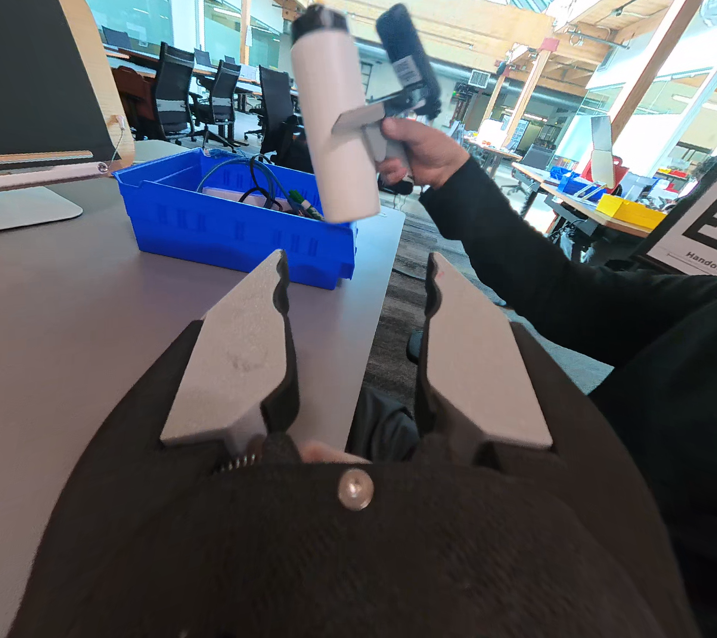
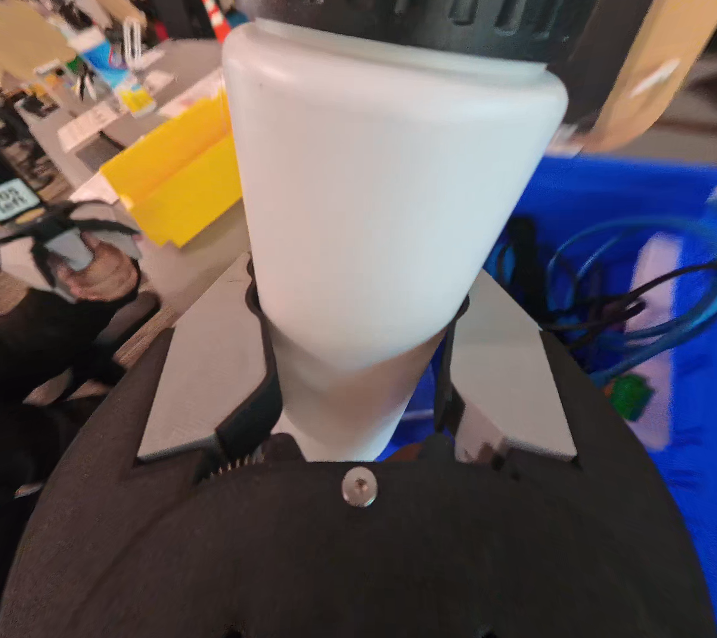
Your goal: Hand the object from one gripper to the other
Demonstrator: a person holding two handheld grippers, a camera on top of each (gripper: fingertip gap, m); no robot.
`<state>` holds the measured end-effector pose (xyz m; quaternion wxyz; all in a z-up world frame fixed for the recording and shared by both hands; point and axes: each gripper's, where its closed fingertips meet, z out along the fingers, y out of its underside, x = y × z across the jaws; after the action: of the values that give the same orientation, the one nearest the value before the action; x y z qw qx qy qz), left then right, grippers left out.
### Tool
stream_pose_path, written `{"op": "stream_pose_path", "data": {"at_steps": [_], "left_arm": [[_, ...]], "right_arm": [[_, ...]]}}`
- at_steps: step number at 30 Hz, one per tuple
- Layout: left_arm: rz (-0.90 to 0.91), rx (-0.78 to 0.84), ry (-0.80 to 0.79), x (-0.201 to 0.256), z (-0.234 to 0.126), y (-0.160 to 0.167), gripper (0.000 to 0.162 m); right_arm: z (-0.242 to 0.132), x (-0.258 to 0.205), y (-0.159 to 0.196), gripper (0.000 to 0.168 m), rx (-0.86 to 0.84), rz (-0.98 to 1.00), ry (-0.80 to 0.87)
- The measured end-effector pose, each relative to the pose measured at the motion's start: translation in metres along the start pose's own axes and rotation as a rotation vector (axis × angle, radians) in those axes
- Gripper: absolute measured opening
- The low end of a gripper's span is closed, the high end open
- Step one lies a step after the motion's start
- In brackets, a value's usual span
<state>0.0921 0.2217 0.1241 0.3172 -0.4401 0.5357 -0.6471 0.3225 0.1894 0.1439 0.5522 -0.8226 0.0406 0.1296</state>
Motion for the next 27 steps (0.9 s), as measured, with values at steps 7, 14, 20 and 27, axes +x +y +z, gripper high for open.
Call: {"op": "stream_pose_path", "data": {"at_steps": [7,14,20,27], "left_arm": [[-0.025,-0.036,0.007,-0.004,0.004,0.010,0.068],[-0.026,-0.103,0.036,0.000,0.009,0.026,0.069],[0.091,-0.273,-0.051,-0.016,0.020,0.066,0.068],[0.221,-0.358,-0.509,-0.097,0.015,0.087,0.064]], "right_arm": [[0.046,0.053,0.072,0.083,-0.284,0.057,0.119],[0.045,0.047,0.053,0.084,-0.182,0.178,0.025],[0.011,0.007,-0.018,0.089,0.185,-0.012,0.127],[0.074,-0.154,0.007,0.090,0.157,-0.184,-0.231]]}}
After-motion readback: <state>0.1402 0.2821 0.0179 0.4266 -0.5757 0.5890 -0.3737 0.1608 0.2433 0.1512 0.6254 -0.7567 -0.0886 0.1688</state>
